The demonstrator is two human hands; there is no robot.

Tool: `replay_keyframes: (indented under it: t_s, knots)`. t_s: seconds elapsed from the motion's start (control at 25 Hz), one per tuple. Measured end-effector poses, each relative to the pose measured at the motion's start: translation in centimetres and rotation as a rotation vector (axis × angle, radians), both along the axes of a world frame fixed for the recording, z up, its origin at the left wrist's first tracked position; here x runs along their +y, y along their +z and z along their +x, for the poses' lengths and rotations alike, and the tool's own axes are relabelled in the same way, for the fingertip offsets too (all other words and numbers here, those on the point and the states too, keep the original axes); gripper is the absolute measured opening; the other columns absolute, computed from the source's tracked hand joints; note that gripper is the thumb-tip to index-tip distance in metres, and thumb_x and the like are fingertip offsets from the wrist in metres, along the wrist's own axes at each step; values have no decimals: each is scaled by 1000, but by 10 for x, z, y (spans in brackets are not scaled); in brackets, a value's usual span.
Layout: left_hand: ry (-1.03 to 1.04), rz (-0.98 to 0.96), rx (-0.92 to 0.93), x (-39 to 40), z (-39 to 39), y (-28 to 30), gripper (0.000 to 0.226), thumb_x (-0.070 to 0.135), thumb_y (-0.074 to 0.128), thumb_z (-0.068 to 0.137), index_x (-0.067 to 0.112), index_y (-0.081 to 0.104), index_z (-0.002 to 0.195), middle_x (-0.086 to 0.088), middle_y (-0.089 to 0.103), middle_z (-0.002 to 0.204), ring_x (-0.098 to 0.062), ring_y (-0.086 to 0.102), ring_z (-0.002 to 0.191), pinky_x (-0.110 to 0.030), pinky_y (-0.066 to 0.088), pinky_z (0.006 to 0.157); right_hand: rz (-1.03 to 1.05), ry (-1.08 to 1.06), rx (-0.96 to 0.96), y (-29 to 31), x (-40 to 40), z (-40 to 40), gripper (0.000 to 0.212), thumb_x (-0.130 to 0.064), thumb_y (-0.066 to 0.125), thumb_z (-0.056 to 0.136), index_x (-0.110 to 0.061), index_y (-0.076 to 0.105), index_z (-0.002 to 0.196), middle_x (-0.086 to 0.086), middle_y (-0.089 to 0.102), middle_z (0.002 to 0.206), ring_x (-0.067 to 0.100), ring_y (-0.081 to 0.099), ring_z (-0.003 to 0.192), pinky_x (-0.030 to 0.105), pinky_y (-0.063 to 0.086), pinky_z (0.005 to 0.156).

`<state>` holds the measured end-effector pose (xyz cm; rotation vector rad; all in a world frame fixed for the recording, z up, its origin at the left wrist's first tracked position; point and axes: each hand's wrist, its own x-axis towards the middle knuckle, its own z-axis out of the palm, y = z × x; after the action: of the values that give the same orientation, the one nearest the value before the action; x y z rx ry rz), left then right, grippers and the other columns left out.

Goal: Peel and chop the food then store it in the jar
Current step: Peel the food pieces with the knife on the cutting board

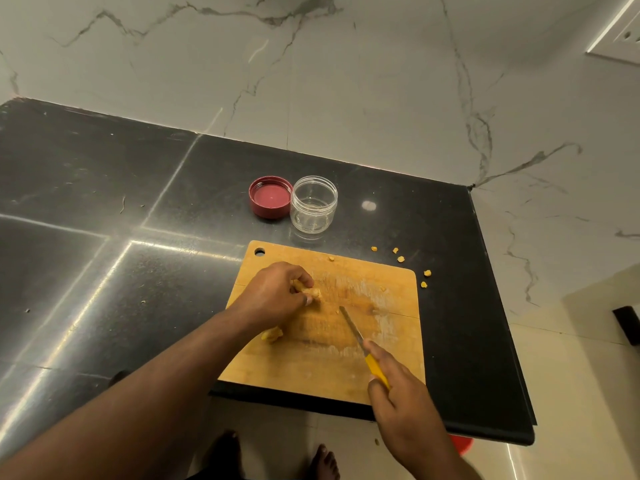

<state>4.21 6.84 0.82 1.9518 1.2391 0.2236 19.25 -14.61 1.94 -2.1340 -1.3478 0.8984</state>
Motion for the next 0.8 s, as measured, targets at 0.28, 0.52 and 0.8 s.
replay_keyframes:
  t_s: [0.28, 0.52, 0.8]
  knots:
    - [-39, 51, 60, -3, 4, -6, 31, 31, 76, 87, 29, 69, 117, 8, 58, 125, -9, 55, 99, -18, 43, 76, 39, -18, 31, 11, 16, -16, 49, -26, 39, 104, -38, 30, 151, -28, 36, 137, -14, 34, 120, -1, 21, 97]
    - [-53, 79, 49, -3, 6, -6, 30, 25, 78, 85, 27, 71, 114, 8, 60, 120, -7, 56, 92, -12, 40, 67, 22, 106, -67, 17, 34, -30, 53, -27, 34, 105, -36, 18, 155, -24, 38, 123, -16, 40, 107, -3, 32, 81]
    - [-63, 50, 40, 0, 5, -4, 27, 21, 78, 85, 26, 73, 111, 6, 64, 119, -7, 58, 91, -18, 48, 72, 28, 160, -123, 17, 42, -32, 54, -27, 32, 105, -33, 16, 156, -16, 41, 119, 3, 45, 104, 15, 41, 91]
